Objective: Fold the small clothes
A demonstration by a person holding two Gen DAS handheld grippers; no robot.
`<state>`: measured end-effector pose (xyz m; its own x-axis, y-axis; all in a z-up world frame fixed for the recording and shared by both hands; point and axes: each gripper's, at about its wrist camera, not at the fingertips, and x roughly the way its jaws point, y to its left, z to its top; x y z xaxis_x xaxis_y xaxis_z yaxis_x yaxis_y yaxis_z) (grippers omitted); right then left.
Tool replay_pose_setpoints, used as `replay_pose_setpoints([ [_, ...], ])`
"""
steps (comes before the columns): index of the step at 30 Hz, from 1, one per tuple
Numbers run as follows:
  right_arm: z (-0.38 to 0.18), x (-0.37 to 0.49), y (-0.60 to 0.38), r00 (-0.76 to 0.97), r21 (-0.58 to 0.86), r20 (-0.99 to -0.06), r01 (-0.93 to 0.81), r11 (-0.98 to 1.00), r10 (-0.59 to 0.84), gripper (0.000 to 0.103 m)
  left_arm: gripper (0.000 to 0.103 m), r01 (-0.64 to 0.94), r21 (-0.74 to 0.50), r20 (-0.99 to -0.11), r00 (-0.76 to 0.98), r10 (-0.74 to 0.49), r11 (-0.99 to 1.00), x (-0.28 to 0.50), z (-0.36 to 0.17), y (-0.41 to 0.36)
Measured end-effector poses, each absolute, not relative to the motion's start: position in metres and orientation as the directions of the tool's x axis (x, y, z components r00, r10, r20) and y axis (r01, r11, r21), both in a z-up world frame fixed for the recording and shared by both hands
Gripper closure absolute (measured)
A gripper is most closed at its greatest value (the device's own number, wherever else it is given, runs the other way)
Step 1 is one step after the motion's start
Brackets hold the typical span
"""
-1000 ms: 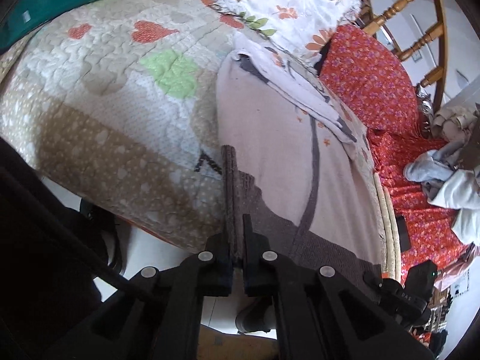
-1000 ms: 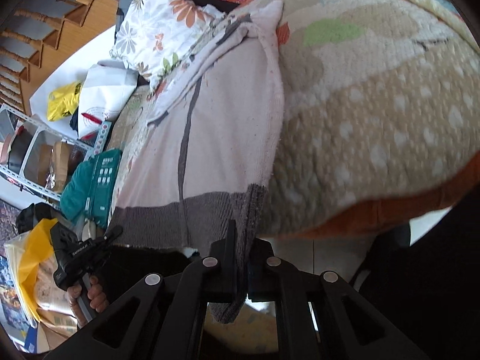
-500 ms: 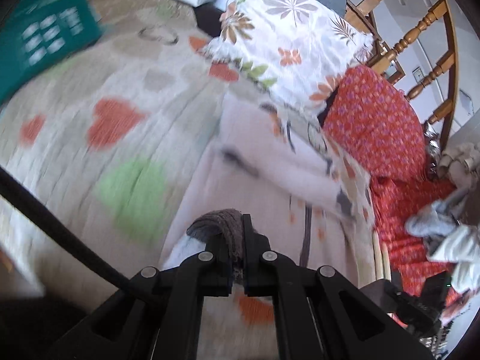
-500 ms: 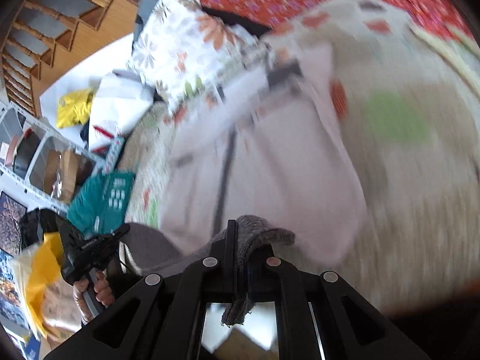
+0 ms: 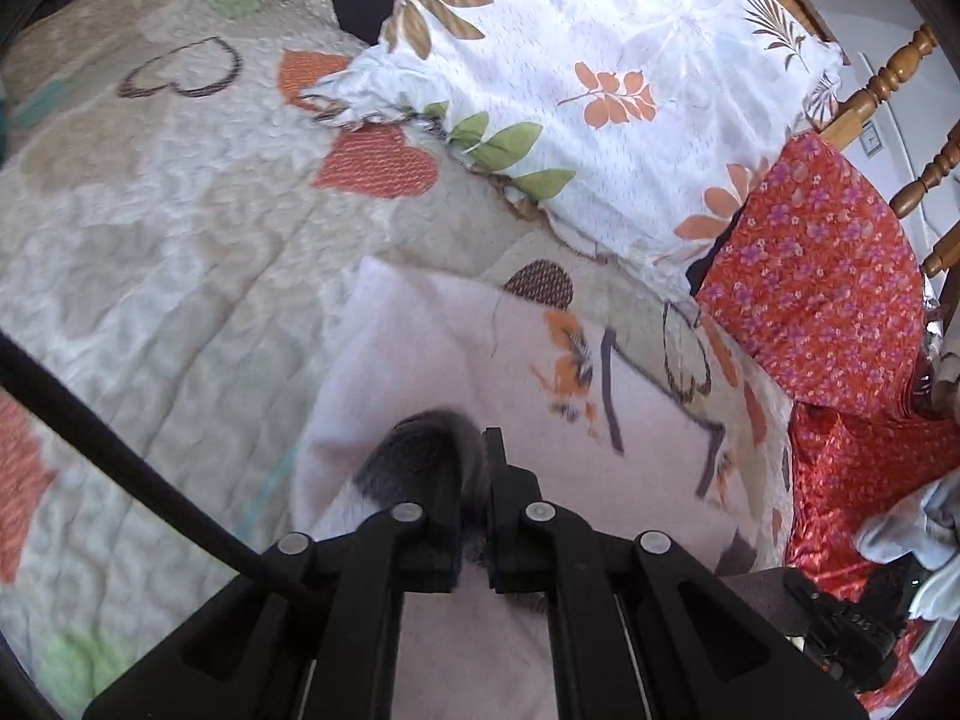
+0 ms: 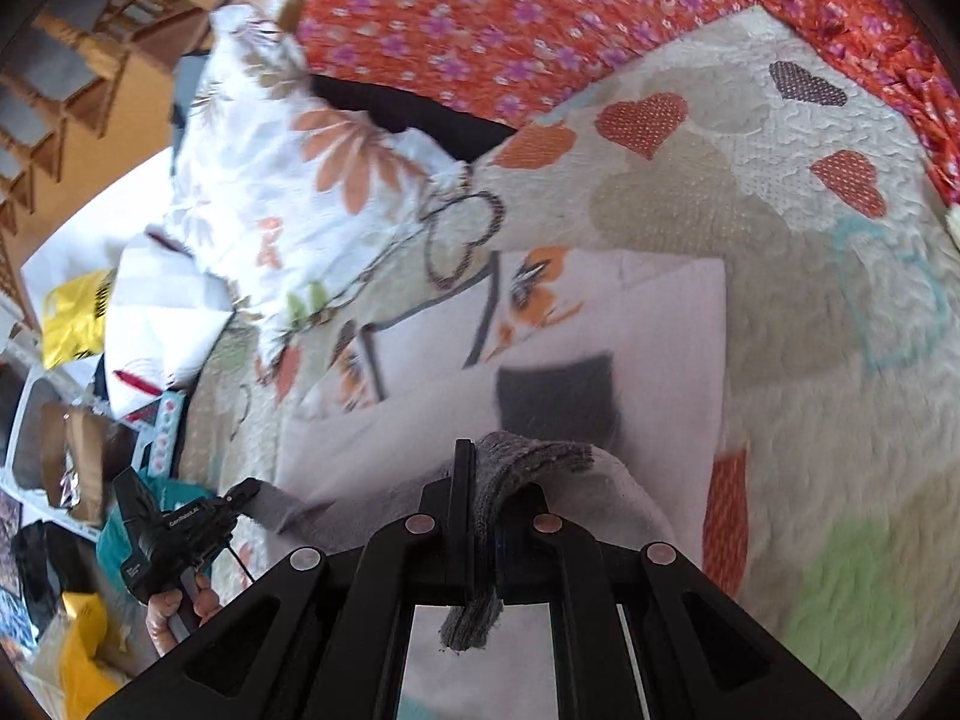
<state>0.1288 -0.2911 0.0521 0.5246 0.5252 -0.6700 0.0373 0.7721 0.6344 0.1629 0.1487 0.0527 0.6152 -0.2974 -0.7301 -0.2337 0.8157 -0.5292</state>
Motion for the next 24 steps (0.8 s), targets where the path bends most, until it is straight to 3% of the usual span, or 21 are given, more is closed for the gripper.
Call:
replay_pose_setpoints([
  [3, 0.031, 0.154, -0.301, 0.522, 0.672, -0.659, 0.085, 0.736, 0.541, 0.096, 0.081, -0.241, -0.525, -0.707, 0.658, -0.26, 0.816, 0.177, 0.056, 0.152],
  [5, 0.018, 0.167, -0.311, 0.526, 0.698, -0.648, 0.121, 0.705, 0.551, 0.091, 0.053, -0.256, -0.545, -0.687, 0.683, -0.249, 0.798, 0.179, 0.061, 0.158],
  [7, 0.015, 0.173, -0.316, 0.547, 0.678, -0.662, 0.144, 0.72, 0.513, 0.059, 0.044, -0.264, -0.561, -0.668, 0.705, -0.24, 0.784, 0.177, 0.068, 0.164],
  [8, 0.017, 0.173, -0.32, 0.572, 0.657, -0.67, 0.159, 0.737, 0.474, 0.032, 0.04, -0.264, -0.563, -0.663, 0.71, -0.237, 0.783, 0.176, 0.071, 0.166],
  [9, 0.02, 0.172, -0.322, 0.593, 0.64, -0.674, 0.171, 0.749, 0.44, 0.025, 0.038, -0.267, -0.563, -0.66, 0.715, -0.232, 0.782, 0.175, 0.074, 0.168],
  [15, 0.033, 0.166, -0.329, 0.601, 0.603, -0.687, 0.158, 0.782, 0.408, 0.025, 0.034, -0.299, -0.57, -0.69, 0.679, -0.248, 0.765, 0.164, 0.068, 0.17],
  [24, 0.023, 0.105, -0.319, 0.51, 0.472, -0.784, 0.119, 0.874, 0.354, 0.028, 0.034, -0.298, -0.526, -0.727, 0.643, -0.24, 0.796, 0.117, 0.063, 0.17],
])
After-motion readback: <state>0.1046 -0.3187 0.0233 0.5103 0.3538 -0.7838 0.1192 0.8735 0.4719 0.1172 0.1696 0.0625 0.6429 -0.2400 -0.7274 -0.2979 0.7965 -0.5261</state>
